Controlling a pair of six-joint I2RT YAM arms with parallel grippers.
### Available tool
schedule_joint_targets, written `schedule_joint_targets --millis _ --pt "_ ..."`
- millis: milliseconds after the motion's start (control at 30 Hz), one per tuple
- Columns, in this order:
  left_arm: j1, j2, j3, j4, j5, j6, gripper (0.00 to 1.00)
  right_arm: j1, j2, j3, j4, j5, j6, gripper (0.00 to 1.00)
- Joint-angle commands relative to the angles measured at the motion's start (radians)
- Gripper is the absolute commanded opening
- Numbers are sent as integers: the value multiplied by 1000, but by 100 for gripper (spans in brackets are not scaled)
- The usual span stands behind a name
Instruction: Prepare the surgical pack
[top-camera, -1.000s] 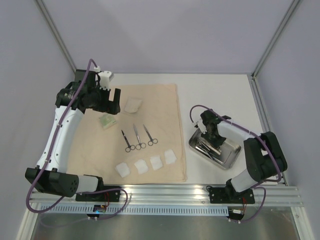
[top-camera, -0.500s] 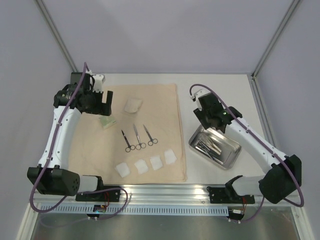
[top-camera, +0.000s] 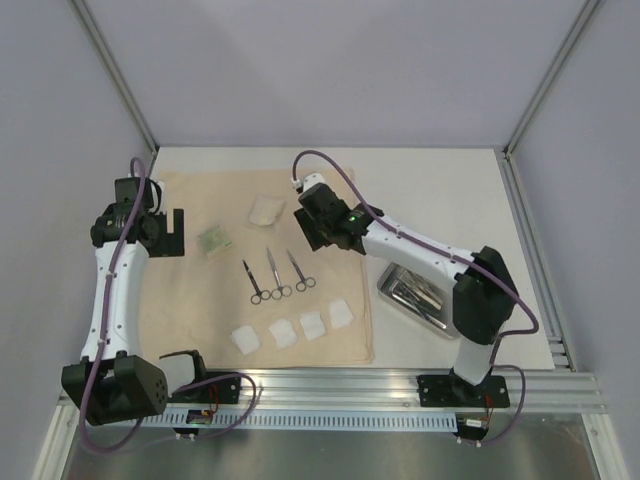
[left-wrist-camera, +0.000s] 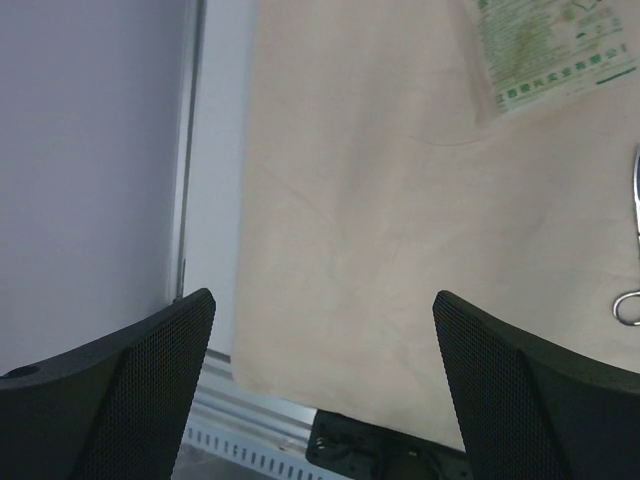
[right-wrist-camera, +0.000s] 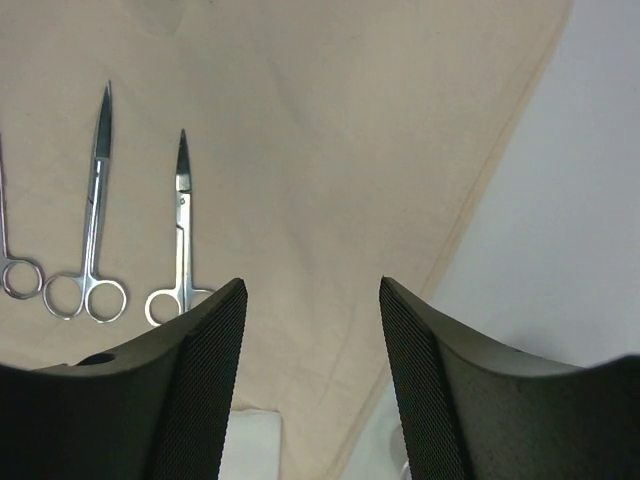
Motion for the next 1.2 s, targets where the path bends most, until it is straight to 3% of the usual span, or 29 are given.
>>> schedule_joint_targets --millis 0,467,933,1000,1133,1167 --pt "29 -43 -9 59 -61 14 100 34 93 109 -7 -38 86 57" --pt "31 -61 -37 77 -20 17 100 98 343 256 -47 -69 139 43" --pt "31 -53 -45 77 11 18 100 112 511 276 -113 -92 158 38" --pt "31 -52 -43 79 14 18 100 112 532 278 -124 -95 159 32" --pt "31 -47 -42 80 14 17 100 112 565 276 -147 -89 152 12" --pt "31 -46 -42 79 14 18 100 112 562 275 -147 -90 147 3"
